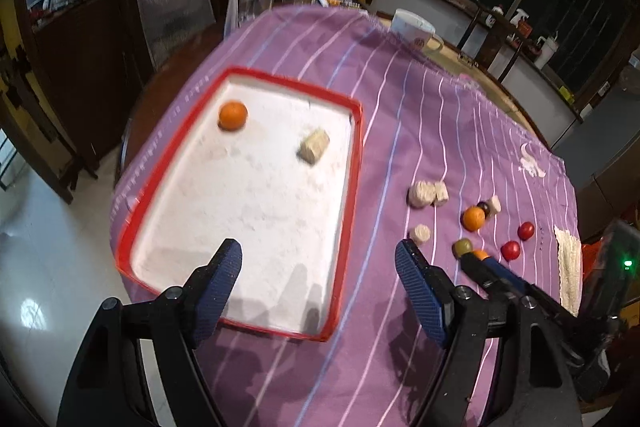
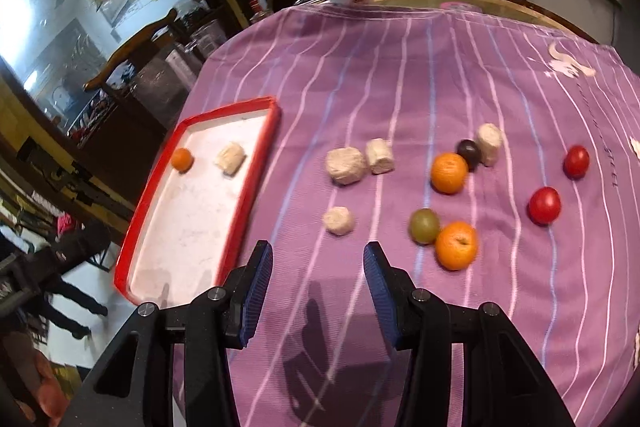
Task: Organize fruits
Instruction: 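Move both open tools back over the remaining fruits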
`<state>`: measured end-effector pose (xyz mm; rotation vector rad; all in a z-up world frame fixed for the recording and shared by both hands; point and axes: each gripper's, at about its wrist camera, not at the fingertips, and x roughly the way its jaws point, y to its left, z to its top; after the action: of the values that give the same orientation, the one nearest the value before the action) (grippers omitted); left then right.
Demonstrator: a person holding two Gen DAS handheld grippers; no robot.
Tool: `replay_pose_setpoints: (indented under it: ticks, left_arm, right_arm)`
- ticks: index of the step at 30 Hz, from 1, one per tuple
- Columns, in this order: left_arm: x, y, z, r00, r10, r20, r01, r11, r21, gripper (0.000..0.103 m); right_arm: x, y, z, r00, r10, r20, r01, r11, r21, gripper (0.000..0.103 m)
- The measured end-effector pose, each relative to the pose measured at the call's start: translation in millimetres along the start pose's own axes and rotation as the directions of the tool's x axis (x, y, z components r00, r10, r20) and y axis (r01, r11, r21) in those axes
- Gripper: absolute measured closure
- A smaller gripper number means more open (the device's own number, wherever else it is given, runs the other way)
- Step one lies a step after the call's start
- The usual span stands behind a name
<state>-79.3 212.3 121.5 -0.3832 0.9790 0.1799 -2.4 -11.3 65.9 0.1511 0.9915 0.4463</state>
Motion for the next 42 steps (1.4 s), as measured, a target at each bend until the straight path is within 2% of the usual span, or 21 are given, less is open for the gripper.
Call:
replay_pose_setpoints:
  ticks: [3,7,14,19,22,28,31,33,34,37,42]
  left_arm:
    - [13.5,-14.9,-3.2,1.000,-0.009,-0.025,0.009,1.000,0.008,0.025]
    - [31.7,-46.5,-6.0,0.999,-0.013,-0.041,0.016,0.998,0.056,0.025]
    - [73.8,-107.1,-17.0,0.993,-0.044,-0.106,0.060,0.987,0.151,0.025]
    - [91.0,-119.8,-23.1,0.989,-0.064,-0.134,0.086,0.982,0.166,0.025]
    - [98.7,-119.1,-21.8,0.987,-0.060,-0.149,0.083,0.984,0.155,0.025]
    - [99.5,-130.1,-23.0,0.987,-0.080,-0.140,0.107,0.975,0.194,0.026]
    - [104.0,-138.3,-25.7,0.980,-0.105,-0.166,0.140,0.967,0.214,0.038]
    - [110.2,-143.6,-26.5,0.975,-0.116,-0.191,0.158,0.961,0.226,0.051]
    - [112.4,-145.1,-26.5,0.974,-0.114,-0.197,0.159,0.960,0.231,0.053]
    - [114.2,-141.8,-19.6,0.980,-0.095,-0.176,0.135,0.964,0.230,0.055]
    - [122.8,-128.1,15.3,0.990,-0.055,-0.129,0.081,0.976,0.204,0.055]
  right_arm:
    - [-6.0,-21.1,0.5,1.000,-0.006,0.021,0.005,0.999,0.036,0.051]
    - [-18.2,-68.0,0.6,0.998,-0.025,0.059,0.017,0.991,0.130,0.051]
    - [-40.8,-155.1,-2.2,0.988,-0.110,0.107,0.076,0.956,0.282,0.051]
    - [-54.8,-206.8,-2.6,0.980,-0.165,0.109,0.117,0.928,0.355,0.051]
    - [-59.3,-221.4,-2.6,0.978,-0.175,0.111,0.125,0.925,0.359,0.051]
    - [-46.6,-220.2,2.0,0.989,-0.114,0.092,0.080,0.949,0.306,0.051]
    - [-31.9,-209.9,4.8,0.995,-0.071,0.063,0.053,0.966,0.253,0.051]
    - [-20.3,-201.6,8.6,0.997,-0.065,0.045,0.054,0.976,0.213,0.051]
    - [-16.3,-198.5,9.7,0.997,-0.066,0.040,0.057,0.979,0.196,0.051]
    - [-2.4,-184.8,17.3,0.997,-0.073,0.025,0.069,0.989,0.127,0.051]
    - [13.0,-172.8,24.6,0.995,-0.099,0.013,0.098,0.993,0.063,0.051]
